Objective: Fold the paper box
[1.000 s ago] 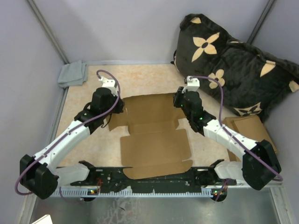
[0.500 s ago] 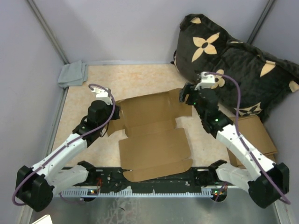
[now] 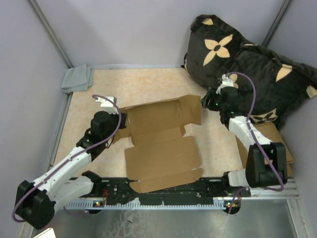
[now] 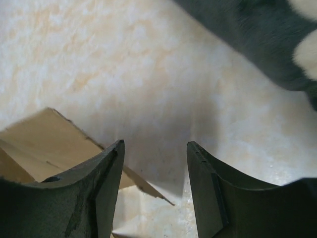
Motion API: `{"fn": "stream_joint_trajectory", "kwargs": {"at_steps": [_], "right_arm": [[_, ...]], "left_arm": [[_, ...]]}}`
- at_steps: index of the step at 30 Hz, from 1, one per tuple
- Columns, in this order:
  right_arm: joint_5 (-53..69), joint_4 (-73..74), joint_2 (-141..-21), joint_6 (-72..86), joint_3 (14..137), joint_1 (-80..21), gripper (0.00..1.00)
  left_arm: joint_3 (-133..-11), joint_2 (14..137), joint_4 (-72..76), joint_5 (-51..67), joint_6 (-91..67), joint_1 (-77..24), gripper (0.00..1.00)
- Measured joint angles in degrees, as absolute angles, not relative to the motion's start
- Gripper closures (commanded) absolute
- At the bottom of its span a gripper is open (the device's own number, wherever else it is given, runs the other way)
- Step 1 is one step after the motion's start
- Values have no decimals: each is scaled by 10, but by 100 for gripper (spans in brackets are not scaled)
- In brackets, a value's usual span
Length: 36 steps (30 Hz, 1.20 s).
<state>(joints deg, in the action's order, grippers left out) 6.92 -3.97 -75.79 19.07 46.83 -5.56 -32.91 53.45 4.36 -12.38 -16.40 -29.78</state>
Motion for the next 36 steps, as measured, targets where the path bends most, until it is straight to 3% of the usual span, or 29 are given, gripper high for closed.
{"fn": "stream_joint_trajectory", "kwargs": {"at_steps": [12, 29, 36], "right_arm": [[185, -80, -832, 144, 468, -55, 46], [551, -193, -870, 142, 452, -55, 46], [577, -194, -870, 147, 443, -72, 42]], "left_arm": [[-240, 502, 169, -133, -114, -300, 100], [-202, 532, 288, -155, -81, -303, 100], [-191, 520, 293, -154, -81, -304, 100]]}}
